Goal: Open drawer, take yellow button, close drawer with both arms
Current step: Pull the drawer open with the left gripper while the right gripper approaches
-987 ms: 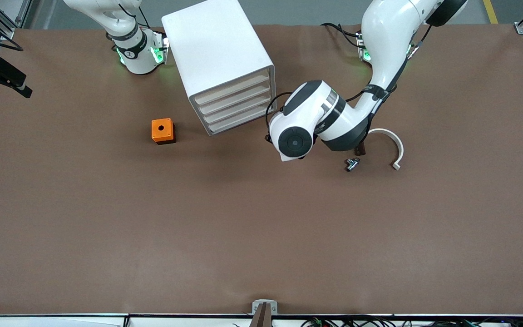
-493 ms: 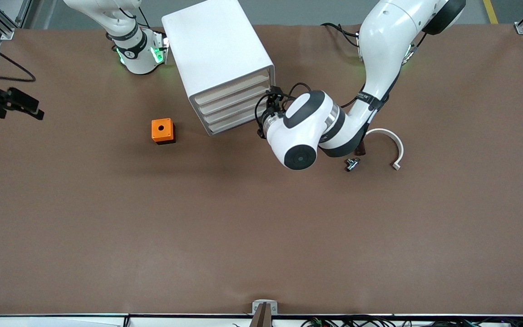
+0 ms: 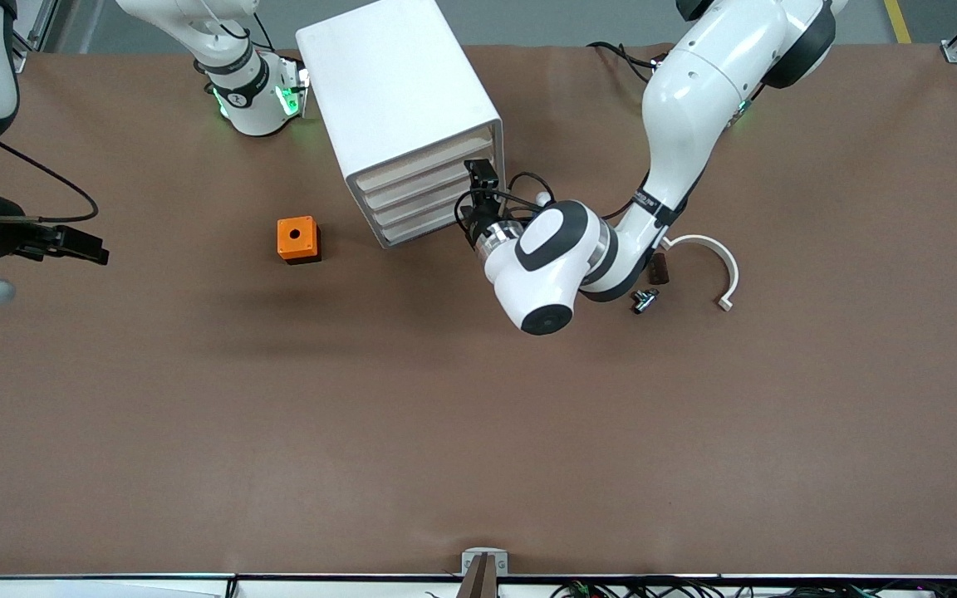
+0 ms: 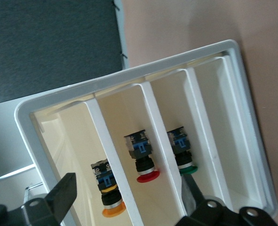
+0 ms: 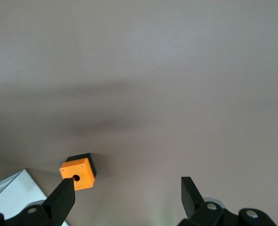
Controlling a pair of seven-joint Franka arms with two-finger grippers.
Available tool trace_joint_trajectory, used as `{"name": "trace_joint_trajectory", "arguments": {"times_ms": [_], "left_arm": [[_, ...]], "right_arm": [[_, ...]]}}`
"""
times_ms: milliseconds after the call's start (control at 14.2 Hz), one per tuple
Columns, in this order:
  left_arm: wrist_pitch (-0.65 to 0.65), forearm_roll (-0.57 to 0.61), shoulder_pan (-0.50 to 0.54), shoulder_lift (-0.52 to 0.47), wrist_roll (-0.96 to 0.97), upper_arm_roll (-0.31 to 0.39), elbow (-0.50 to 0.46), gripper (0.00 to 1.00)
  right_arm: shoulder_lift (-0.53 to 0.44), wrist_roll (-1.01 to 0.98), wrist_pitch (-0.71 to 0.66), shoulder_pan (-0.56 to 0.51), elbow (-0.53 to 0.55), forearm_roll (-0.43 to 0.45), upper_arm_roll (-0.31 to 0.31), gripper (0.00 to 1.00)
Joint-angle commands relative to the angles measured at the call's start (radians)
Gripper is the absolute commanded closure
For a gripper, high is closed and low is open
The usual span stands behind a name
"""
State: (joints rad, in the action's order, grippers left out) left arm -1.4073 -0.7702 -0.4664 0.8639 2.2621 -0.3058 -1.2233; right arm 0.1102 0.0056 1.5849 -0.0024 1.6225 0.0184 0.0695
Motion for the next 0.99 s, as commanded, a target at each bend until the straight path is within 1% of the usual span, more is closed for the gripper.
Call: {"name": "trace_joint_trajectory", "arguments": {"times_ms": [0,141,211,493,705,775,916], "left_arm": [[0.056,-0.043,-0.001,0.003,0.022,0.004,-0.018,0.22],[0.077,-0.047,-0.005,-0.002,0.021,0.002,-0.045,0.32],[0.088,-0.047,-0.005,0.000,0.020,0.001,-0.050,0.35],[0.094,-0.047,-0.011,-0.002,0.027,-0.013,-0.096,0.41],[0.100,-0.070,-0.014,-0.002,0.030,-0.026,-0.122,0.42],[0.100,-0.081,-0.026,-0.002,0.030,-0.026,-0.124,0.44],[0.100,-0.092,-0.040,0.000,0.028,-0.026,-0.124,0.56]], "right_arm": [[0.011,-0.004,-0.013,0.002,-0.035,0.040,-0.002,0.00],[0.013,0.002,-0.011,0.004,-0.033,0.040,-0.002,0.00],[0.013,0.008,-0.011,0.005,-0.032,0.035,-0.002,0.00],[0.011,0.048,-0.017,0.002,-0.023,0.003,-0.004,0.00],[0.006,0.093,-0.023,0.010,-0.013,0.000,-0.005,0.00],[0.006,0.108,-0.025,0.012,-0.013,0.000,-0.007,0.00],[0.005,0.163,-0.025,0.027,-0.006,-0.001,-0.007,0.00]]}}
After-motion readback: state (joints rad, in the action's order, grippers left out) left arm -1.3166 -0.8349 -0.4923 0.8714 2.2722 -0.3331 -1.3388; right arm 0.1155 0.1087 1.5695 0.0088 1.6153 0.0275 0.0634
